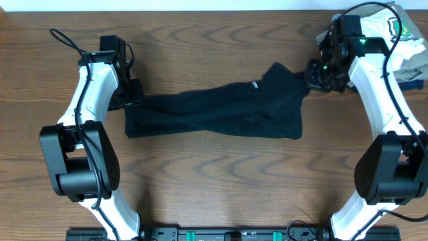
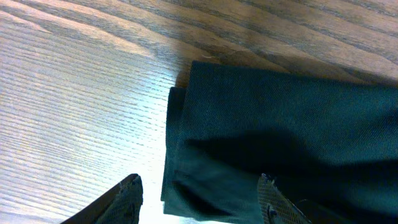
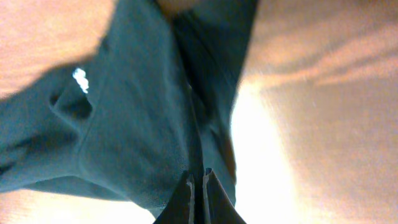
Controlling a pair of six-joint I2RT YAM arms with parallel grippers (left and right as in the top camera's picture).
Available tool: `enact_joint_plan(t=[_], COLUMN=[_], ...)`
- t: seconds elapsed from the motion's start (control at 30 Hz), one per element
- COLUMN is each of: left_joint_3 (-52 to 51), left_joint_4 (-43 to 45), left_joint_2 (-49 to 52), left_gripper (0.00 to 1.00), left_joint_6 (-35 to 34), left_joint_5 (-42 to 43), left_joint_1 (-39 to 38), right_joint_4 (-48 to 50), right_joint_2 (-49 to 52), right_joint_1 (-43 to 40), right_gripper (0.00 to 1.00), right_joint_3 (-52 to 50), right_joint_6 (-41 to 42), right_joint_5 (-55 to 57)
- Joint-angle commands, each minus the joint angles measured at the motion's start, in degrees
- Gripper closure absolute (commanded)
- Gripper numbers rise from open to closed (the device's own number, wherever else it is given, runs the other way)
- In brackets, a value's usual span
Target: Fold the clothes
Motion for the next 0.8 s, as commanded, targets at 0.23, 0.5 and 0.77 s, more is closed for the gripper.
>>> enact_joint_plan(t=[0.23, 0.5, 0.77], left_joint_3=[-0.1, -0.1, -2.2], left_joint_4=[-0.2, -1.9, -2.3], left_joint_2=[-0.5, -0.5, 0.2], left_gripper=[0.39, 0.39, 0.31], left_joint_6=[-0.5, -0.5, 1.7], left_joint_5=[-0.9, -0.5, 13.0], left_joint_1=[0.2, 0.9, 6.4], right_joint_4=[-7.2, -6.3, -6.1], right_joint_2=[-0.3, -0.3, -0.4], right_joint_1=[-0.4, -0.3, 1.5], right_gripper=[0.63, 0.31, 0.21], right_joint_3=[0.6, 4.2, 8.4], right_joint_6=[-2.2, -5.5, -11.0], right_joint_5=[6.4, 3.6, 0.2])
